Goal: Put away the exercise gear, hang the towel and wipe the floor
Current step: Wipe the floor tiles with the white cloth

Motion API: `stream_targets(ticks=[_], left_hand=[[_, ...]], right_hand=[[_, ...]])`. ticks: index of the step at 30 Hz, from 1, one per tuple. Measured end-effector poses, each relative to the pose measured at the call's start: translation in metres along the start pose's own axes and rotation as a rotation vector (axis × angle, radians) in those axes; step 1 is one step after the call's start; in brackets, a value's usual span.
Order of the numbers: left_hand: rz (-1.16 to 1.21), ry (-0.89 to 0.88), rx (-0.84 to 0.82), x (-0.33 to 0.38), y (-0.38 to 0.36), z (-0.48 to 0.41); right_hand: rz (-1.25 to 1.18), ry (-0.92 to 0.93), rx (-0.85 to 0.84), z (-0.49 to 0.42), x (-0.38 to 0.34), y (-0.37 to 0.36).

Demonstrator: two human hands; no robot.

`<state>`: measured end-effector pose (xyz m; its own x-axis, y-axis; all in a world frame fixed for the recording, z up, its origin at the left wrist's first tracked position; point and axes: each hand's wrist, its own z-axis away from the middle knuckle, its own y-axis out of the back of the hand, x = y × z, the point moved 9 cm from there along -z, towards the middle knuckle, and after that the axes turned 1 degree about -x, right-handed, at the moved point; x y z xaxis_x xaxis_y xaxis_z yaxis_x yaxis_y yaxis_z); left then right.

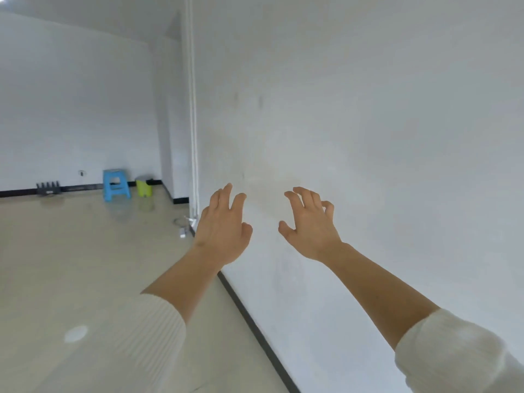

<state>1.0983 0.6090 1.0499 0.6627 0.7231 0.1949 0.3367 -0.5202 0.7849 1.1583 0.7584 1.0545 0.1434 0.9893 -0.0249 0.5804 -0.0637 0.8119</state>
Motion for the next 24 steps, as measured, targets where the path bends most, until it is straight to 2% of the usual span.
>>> stream_targets(ticks=[6,15,24], left_hand=[[-0.072,0.180,-0.007,-0.177,-0.016,-0.043],[-0.256,0.382,-0.055,-0.415,-0.020,-0.136],[-0.315,0.475,-0.027,-0.643,-0.048,-0.226]], right_hand=[[-0.026,0.181,-0.037,-0.115,-0.112,-0.117],[-0.163,0.231,-0.182,-0.296,-0.247,-0.271],[-0.251,0.312,-0.237,-0.464,-0.393,-0.420]])
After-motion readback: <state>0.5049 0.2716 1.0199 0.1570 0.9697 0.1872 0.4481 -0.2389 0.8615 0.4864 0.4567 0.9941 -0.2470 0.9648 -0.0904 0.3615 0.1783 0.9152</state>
